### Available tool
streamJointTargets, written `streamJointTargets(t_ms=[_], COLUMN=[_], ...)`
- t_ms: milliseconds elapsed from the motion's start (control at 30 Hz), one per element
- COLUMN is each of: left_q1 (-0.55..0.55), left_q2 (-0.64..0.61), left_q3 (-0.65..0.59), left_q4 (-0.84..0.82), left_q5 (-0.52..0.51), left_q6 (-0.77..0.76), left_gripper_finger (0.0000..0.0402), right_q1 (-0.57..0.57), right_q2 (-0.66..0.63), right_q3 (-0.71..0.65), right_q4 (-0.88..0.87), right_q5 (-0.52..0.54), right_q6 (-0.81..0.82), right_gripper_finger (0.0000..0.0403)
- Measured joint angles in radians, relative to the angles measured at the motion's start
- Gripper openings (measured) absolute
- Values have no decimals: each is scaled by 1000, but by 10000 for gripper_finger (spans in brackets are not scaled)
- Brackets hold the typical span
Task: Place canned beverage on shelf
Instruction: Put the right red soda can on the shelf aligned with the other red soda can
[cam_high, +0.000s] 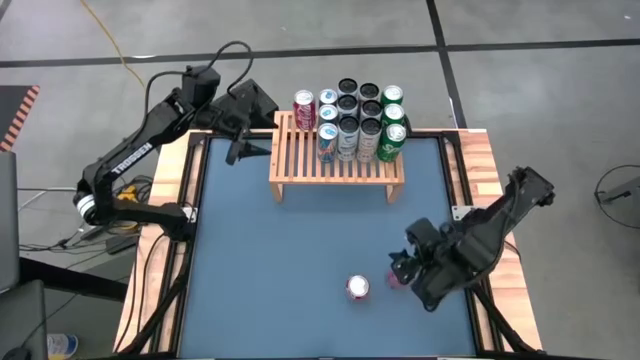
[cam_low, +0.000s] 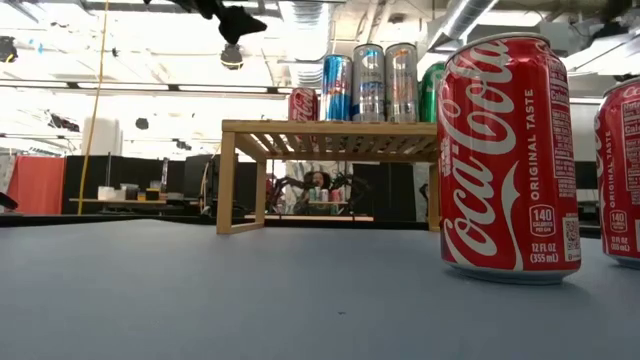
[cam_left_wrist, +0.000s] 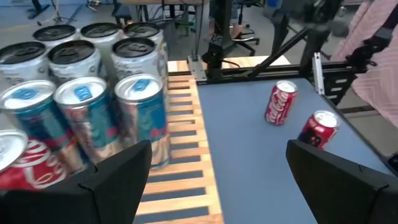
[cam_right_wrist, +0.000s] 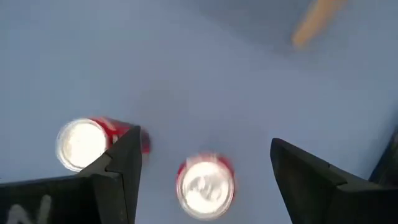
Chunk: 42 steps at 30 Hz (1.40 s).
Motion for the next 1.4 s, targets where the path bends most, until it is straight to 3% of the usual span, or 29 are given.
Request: streamJointTargets(t_ms=[133, 333, 500, 867, 1400], left_q1=[-41, -75, -77, -77, -77], left_q2=[-2, 7, 9, 10, 10], left_q3=[0, 0, 0, 0, 0], left_q4=[-2, -4, -35, -150, -148], left_q5=[-9, -11, -25, -78, -97], left_q6=[-38, -37, -37, -16, -15], left_gripper_finger=[359, 359, 359, 359, 359], right_q1=[31, 54, 39, -3, -66], right_q2=[46, 126, 143, 195, 259], right_q3=[-47, -50, -49, -48, -48], right_q4=[-1, 2, 84, 55, 36], right_q5=[-116, -246, -259, -301, -341], right_q6=[235, 321, 326, 377, 367], right_gripper_finger=[279, 279, 279, 279, 261])
